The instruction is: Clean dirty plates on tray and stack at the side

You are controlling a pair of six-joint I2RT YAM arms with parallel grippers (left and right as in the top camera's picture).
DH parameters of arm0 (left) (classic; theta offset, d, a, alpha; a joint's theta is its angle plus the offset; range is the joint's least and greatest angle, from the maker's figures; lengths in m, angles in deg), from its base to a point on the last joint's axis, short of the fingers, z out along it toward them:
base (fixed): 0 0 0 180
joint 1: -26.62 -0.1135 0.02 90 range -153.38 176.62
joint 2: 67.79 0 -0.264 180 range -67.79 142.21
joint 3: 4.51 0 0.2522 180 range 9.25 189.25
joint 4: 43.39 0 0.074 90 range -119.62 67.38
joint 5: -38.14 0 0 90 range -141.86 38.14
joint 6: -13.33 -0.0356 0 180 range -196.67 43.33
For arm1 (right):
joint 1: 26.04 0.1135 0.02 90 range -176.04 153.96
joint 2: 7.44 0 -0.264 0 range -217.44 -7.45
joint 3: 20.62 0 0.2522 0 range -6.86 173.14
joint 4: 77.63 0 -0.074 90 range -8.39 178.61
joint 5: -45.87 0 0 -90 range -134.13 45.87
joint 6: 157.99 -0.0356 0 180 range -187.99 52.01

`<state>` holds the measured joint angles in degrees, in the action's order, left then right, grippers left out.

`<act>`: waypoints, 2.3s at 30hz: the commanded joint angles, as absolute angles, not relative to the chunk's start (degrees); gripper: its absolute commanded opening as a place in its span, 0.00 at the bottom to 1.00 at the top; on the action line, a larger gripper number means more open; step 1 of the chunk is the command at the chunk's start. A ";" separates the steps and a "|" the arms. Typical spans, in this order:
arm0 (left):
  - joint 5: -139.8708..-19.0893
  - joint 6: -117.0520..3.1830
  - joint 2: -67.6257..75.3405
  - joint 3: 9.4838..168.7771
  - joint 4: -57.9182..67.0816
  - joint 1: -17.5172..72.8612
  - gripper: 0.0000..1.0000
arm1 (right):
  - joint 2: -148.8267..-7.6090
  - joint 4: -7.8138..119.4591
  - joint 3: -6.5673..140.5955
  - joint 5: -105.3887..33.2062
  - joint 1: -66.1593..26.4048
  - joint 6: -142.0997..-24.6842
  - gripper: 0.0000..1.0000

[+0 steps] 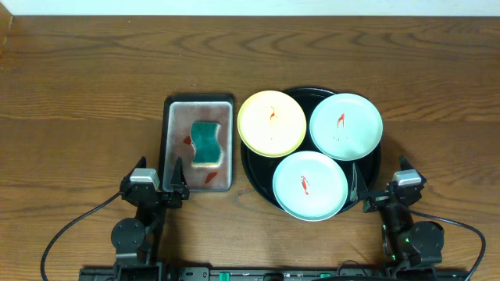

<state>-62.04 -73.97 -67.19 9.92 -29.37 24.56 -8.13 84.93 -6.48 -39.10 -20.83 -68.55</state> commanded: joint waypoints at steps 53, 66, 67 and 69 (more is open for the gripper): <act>-63.20 -74.93 -65.20 9.48 -26.68 24.32 0.81 | -7.94 89.56 -6.52 -42.18 -20.85 -72.44 0.99; -63.24 -61.80 -54.90 19.14 -21.02 24.34 0.81 | -28.48 74.78 11.55 -39.05 -20.85 -73.73 0.99; -63.24 -61.80 -52.96 20.61 -20.37 24.34 0.81 | -31.35 74.06 13.50 -38.31 -20.85 -73.75 0.99; -63.24 -61.82 -47.36 25.00 -17.88 24.34 0.81 | -38.86 71.18 18.63 -37.13 -20.85 -73.75 0.99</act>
